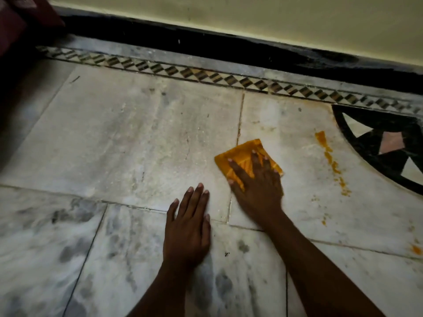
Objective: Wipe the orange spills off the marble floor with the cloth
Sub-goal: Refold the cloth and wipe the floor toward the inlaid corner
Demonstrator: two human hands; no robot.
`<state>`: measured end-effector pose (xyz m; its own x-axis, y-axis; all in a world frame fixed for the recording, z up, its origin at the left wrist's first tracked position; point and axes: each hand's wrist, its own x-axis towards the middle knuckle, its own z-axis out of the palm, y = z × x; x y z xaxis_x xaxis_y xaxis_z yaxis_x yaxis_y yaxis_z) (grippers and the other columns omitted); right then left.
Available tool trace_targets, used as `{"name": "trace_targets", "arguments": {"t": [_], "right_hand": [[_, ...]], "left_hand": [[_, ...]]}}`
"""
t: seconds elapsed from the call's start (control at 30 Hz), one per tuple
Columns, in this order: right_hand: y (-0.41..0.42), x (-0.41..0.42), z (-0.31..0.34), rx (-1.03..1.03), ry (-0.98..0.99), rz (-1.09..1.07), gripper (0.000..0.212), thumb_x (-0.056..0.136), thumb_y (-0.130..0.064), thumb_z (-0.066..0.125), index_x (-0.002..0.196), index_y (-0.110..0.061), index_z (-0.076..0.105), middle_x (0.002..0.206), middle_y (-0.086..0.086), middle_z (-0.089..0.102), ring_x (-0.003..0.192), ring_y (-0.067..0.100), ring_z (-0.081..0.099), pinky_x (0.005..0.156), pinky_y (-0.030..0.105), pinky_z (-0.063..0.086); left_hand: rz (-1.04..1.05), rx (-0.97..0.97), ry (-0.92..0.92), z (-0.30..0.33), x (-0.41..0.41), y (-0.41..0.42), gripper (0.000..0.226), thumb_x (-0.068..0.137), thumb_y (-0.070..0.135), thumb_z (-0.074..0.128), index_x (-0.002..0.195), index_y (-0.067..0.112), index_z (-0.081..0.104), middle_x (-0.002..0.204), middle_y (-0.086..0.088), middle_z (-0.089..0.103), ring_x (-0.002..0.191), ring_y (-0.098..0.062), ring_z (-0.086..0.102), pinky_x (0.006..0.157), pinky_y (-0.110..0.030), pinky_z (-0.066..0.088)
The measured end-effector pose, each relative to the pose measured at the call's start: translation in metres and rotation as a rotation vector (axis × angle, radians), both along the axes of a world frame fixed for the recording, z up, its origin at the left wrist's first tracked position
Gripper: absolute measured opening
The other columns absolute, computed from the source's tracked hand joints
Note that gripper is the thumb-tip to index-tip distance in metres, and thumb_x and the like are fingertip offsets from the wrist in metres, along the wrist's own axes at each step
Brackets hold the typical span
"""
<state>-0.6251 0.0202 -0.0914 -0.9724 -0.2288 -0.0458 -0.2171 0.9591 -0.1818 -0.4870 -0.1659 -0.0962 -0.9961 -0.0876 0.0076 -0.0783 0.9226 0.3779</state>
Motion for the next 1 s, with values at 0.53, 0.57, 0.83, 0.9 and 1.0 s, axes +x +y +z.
{"name": "trace_targets", "arguments": {"t": [0.53, 0.57, 0.83, 0.9, 1.0], "right_hand": [[0.015, 0.011, 0.018, 0.041, -0.064, 0.067, 0.061, 0.101, -0.069, 0.030, 0.159, -0.059, 0.014, 0.176, 0.004, 0.004, 0.161, 0.038, 0.008, 0.122, 0.063, 0.020], [0.024, 0.004, 0.017, 0.041, -0.056, 0.039, 0.061, 0.101, -0.070, 0.028, 0.159, -0.059, 0.014, 0.176, 0.004, 0.006, 0.161, 0.037, 0.009, 0.122, 0.062, 0.021], [-0.014, -0.085, 0.014, -0.057, -0.221, -0.202, 0.066, 0.100, -0.073, 0.025, 0.159, -0.059, -0.002, 0.175, 0.009, -0.013, 0.158, 0.047, -0.011, 0.123, 0.070, 0.000], [0.022, -0.069, 0.017, 0.002, -0.171, 0.028, 0.066, 0.094, -0.077, 0.013, 0.156, -0.062, -0.005, 0.176, 0.008, -0.009, 0.159, 0.047, -0.004, 0.122, 0.070, 0.007], [0.079, -0.059, 0.015, 0.084, -0.131, 0.181, 0.064, 0.093, -0.079, 0.010, 0.155, -0.066, 0.000, 0.176, -0.002, -0.008, 0.162, 0.034, 0.000, 0.124, 0.064, 0.016]], "left_hand": [[-0.018, 0.028, -0.067, 0.012, -0.005, -0.005, 0.068, 0.105, 0.037, 0.040, 0.169, 0.028, 0.019, 0.178, 0.008, 0.010, 0.165, -0.012, 0.008, 0.128, -0.050, 0.023], [-0.002, 0.029, -0.062, 0.012, -0.004, -0.005, 0.067, 0.105, 0.038, 0.038, 0.169, 0.029, 0.018, 0.178, 0.009, 0.009, 0.165, -0.011, 0.008, 0.128, -0.051, 0.023], [0.009, -0.017, 0.026, 0.003, 0.001, 0.001, 0.058, 0.108, 0.038, 0.033, 0.165, 0.030, 0.033, 0.175, 0.010, 0.025, 0.163, -0.009, 0.017, 0.129, -0.042, 0.021], [0.029, -0.005, 0.052, 0.005, -0.005, 0.008, 0.055, 0.104, 0.034, 0.041, 0.157, 0.024, 0.049, 0.167, 0.001, 0.043, 0.157, -0.020, 0.036, 0.124, -0.044, 0.030], [0.072, 0.005, 0.090, 0.002, -0.051, 0.023, 0.052, 0.094, 0.026, 0.053, 0.143, 0.011, 0.063, 0.146, -0.014, 0.062, 0.134, -0.037, 0.059, 0.112, -0.047, 0.043]]}}
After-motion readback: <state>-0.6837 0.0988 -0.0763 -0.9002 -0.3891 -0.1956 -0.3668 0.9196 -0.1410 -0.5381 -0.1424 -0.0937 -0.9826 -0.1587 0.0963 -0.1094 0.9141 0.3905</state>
